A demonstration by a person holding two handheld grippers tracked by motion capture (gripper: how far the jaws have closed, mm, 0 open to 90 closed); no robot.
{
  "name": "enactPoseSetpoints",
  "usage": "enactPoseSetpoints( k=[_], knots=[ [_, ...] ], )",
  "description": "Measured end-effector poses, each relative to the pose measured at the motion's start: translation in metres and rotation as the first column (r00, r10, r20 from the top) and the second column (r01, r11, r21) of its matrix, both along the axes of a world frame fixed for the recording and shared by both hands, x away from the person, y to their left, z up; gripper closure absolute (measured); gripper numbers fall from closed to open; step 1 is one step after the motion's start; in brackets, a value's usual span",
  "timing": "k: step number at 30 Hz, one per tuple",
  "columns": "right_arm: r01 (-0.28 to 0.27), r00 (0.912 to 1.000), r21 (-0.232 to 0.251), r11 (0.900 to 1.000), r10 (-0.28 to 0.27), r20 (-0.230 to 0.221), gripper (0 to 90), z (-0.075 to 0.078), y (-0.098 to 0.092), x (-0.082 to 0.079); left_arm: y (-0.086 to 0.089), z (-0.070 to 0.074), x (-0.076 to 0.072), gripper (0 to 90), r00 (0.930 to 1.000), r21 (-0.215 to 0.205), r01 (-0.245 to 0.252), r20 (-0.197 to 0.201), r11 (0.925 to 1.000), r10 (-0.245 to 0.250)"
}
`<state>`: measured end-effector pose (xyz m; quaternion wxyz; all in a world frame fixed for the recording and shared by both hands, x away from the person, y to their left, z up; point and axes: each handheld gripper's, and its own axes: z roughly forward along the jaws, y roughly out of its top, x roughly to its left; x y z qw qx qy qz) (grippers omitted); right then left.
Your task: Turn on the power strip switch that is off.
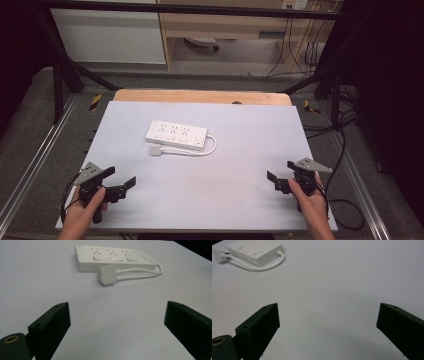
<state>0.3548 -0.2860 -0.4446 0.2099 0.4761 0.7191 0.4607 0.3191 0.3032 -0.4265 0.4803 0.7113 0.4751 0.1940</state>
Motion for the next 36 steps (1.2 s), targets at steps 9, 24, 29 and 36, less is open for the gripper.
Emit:
enactPoseSetpoints(
  k=[9, 24, 29, 36],
  knots=[
    [0.001, 0.9995, -0.024, 1.0, -0.001, 0.032, 5.0, -0.001, 0.006, -0.002, 0.001, 0.002, -0.001, 6.8, 0.9999, -0.019, -0.011, 0.01, 0.9998, 0.011],
    [-0.022, 0.9993, -0.119, 0.993, 0.026, 0.028, 4.6, -0.002, 0.02, -0.008, -0.01, 0.011, 0.008, 6.5, 0.9992, -0.021, 0.032, 0.026, 0.9993, -0.031],
    [-0.036, 0.9988, -0.126, 0.991, 0.04, 0.03, 4.7, -0.003, 0.024, -0.009, -0.019, 0.016, 0.015, 7.0, 0.9994, -0.03, 0.033, 0.013, 0.999, -0.032],
    [-0.029, 0.999, -0.105, 0.994, 0.033, 0.03, 4.9, -0.002, 0.021, -0.01, -0.026, 0.03, 0.029, 7.2, 0.9995, -0.028, 0.018, 0.028, 0.9994, -0.017]
  ],
)
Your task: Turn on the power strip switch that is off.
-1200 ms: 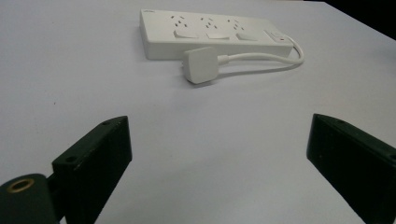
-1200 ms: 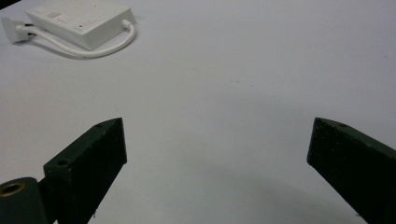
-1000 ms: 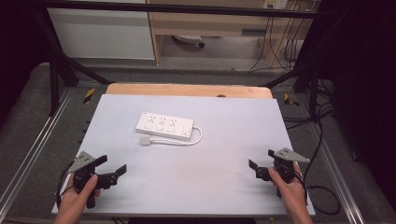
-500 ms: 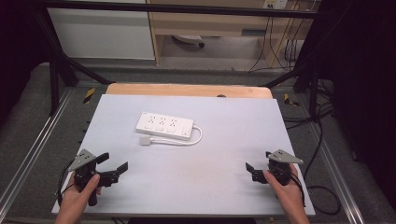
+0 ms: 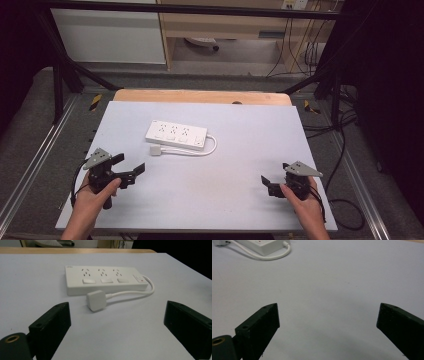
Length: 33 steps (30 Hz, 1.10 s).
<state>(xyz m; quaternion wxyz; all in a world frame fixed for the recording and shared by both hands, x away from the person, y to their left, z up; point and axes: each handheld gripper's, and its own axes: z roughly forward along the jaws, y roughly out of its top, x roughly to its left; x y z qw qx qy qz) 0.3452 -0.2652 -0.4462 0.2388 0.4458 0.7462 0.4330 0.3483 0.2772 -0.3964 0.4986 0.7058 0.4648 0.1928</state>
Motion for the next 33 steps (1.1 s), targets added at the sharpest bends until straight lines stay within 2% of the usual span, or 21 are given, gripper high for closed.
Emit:
enactPoseSetpoints(
  k=[8, 13, 18, 23, 25, 33],
  knots=[
    [-0.004, 1.0, 0.006, 1.0, 0.003, 0.007, 4.9, 0.002, 0.0, -0.001, -0.011, 0.009, 0.023, 7.3, 0.9998, -0.002, 0.013, 0.011, 0.9999, -0.013],
    [-0.003, 1.0, 0.011, 1.0, 0.003, 0.003, 4.4, 0.002, 0.0, -0.003, -0.018, 0.012, 0.035, 7.1, 0.9995, -0.036, 0.007, 0.031, 0.9993, -0.005],
    [-0.013, 0.9999, -0.002, 1.0, 0.013, -0.005, 4.6, 0.001, 0.003, -0.003, -0.025, 0.013, 0.045, 6.4, 0.9992, -0.041, 0.002, 0.041, 0.9991, 0.0],
    [-0.019, 0.9997, -0.009, 1.0, 0.019, -0.013, 4.5, 0.0, 0.004, -0.003, -0.033, 0.011, 0.053, 6.5, 0.9992, -0.032, 0.007, 0.038, 0.9995, -0.006],
    [-0.016, 0.9996, 0.002, 1.0, 0.016, -0.022, 4.6, 0.0, 0.003, -0.003, -0.036, 0.011, 0.056, 6.6, 0.9993, -0.032, 0.005, 0.037, 0.9995, -0.003],
    [0.001, 0.9998, 0.013, 1.0, -0.001, -0.021, 4.4, 0.001, 0.002, -0.004, -0.053, 0.012, 0.069, 8.5, 0.9997, 0.008, 0.011, 0.023, 0.9999, -0.011]
  ],
)
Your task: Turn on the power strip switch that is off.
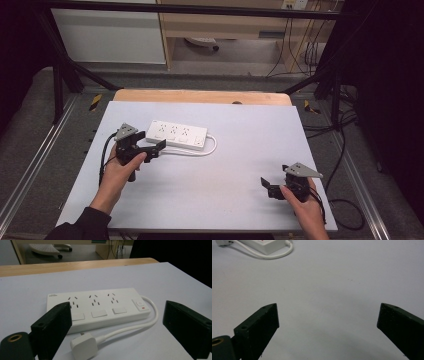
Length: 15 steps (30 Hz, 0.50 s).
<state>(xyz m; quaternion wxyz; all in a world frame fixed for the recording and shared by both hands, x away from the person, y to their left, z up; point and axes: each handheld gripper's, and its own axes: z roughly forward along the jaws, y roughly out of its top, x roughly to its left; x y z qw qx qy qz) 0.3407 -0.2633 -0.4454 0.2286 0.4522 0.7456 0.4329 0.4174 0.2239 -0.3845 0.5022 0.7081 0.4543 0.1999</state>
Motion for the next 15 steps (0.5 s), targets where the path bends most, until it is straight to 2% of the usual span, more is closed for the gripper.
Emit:
enactPoseSetpoints(
  k=[4, 10, 15],
  knots=[
    [0.006, 1.0, -0.001, 1.0, -0.006, 0.004, 4.5, 0.0, -0.001, 0.001, -0.004, 0.0, 0.006, 8.6, 1.0, 0.006, -0.008, -0.002, 0.9999, 0.009],
    [0.002, 1.0, 0.001, 1.0, -0.002, 0.001, 5.3, 0.0, -0.002, 0.001, -0.01, -0.004, 0.015, 8.4, 0.9998, 0.037, -0.019, -0.008, 0.9991, 0.019],
    [0.003, 1.0, 0.008, 1.0, -0.003, 0.005, 4.9, 0.001, -0.002, 0.001, -0.013, -0.005, 0.021, 8.2, 0.9997, 0.041, -0.025, -0.006, 0.9988, 0.025]
  ],
)
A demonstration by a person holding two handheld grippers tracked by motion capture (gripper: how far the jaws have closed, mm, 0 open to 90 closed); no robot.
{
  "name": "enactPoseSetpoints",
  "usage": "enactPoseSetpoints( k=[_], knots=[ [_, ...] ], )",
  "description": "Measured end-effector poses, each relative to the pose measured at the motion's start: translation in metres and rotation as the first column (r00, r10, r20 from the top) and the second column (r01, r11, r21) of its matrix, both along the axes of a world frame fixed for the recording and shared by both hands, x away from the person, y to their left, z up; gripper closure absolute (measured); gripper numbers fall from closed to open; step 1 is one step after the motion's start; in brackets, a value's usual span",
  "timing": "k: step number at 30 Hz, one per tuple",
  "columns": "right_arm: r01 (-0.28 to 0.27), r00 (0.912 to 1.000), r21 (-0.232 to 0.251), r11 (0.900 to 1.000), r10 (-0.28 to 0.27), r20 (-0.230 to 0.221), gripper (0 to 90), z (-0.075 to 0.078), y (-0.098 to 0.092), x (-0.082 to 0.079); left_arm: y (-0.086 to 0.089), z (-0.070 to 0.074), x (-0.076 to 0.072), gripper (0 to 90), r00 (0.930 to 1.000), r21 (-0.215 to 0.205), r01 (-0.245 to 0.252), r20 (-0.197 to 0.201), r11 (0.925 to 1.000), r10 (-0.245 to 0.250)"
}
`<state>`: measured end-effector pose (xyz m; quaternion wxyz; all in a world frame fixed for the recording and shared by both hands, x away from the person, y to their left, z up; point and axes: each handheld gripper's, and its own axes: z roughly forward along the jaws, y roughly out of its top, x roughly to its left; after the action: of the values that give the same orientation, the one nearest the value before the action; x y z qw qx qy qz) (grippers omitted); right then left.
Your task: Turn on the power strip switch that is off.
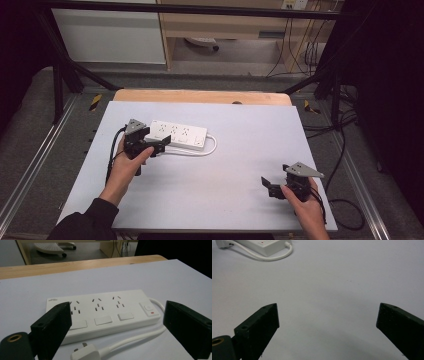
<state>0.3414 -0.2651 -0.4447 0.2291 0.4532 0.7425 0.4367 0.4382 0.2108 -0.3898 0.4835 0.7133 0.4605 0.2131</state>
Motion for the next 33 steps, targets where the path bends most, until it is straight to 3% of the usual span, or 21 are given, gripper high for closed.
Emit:
enactPoseSetpoints(
  k=[33],
  knots=[
    [0.005, 0.9999, 0.011, 1.0, -0.005, -0.009, 3.8, 0.001, -0.002, 0.001, -0.002, -0.013, 0.024, 9.6, 0.9988, 0.012, -0.048, -0.012, 0.9988, 0.048]
  ],
)
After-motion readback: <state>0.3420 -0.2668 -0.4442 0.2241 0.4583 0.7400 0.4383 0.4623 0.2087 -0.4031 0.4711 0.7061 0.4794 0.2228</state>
